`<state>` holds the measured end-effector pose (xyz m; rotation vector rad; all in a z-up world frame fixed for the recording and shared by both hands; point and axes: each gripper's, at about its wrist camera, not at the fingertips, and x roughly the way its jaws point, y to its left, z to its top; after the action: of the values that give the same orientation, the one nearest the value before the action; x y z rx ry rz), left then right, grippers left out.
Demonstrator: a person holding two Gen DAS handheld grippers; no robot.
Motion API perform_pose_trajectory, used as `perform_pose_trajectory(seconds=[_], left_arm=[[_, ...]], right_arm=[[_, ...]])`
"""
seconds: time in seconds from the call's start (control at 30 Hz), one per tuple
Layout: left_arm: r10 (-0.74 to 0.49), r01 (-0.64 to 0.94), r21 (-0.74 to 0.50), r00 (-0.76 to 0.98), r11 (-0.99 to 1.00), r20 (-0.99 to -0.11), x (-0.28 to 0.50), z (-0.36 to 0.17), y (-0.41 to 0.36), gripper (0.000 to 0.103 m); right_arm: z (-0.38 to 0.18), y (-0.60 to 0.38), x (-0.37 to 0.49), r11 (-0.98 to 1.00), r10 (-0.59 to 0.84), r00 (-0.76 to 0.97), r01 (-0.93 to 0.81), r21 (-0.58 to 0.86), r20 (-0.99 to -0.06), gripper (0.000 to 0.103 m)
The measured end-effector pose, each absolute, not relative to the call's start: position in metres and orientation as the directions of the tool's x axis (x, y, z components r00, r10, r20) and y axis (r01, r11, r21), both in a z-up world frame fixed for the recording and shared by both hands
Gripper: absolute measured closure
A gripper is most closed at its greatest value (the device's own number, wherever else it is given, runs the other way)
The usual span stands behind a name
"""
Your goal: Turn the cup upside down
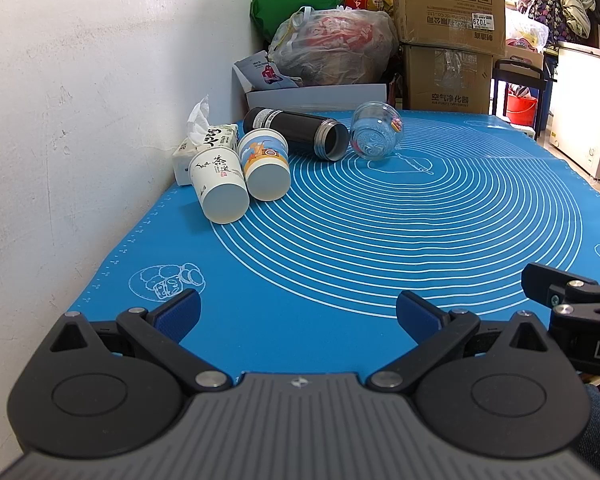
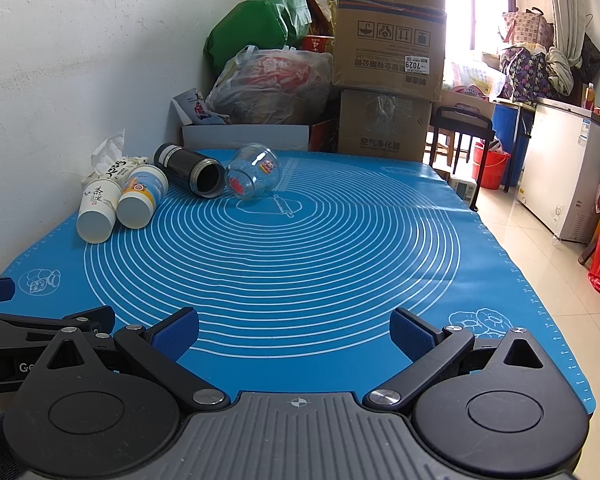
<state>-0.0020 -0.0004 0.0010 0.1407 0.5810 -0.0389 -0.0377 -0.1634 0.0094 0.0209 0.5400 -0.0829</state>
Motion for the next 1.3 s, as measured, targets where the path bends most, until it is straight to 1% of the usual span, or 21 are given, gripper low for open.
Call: perform_pose_trajectory(seconds=[0.93, 1.1, 1.23, 1.3], left_arm=[[0.003, 0.074, 0.117, 0.833, 0.99, -0.553, 0.002, 0.001, 0.002, 0.001], [-0.008, 0.085, 0.112, 0.829, 0.99, -0.559, 0.002, 0.001, 0.003, 0.001], [-0.033, 0.097, 0.084, 0.821, 0.992, -0.569, 0.01, 0.004, 0.008, 0.0], [-0.018, 0.086, 0.096, 0.827, 0.992, -0.561, 0.015, 0.007, 0.009, 0.001]], right_arm=[[0.008, -0.164, -0.037, 0.996, -0.07, 0.853, 0.085, 0.006, -0.516, 0.0], [0.01, -0.168, -0.035, 0.996, -0.053, 0.845, 0.081, 0.029, -0.533, 0.0], [0.013, -0.173, -0.025, 0.996, -0.006, 0.83, 0.054, 0.07, -0.558, 0.0], [0.016, -0.178, -0.017, 0.994, 0.012, 0.825, 0.051, 0.095, -0.565, 0.0]])
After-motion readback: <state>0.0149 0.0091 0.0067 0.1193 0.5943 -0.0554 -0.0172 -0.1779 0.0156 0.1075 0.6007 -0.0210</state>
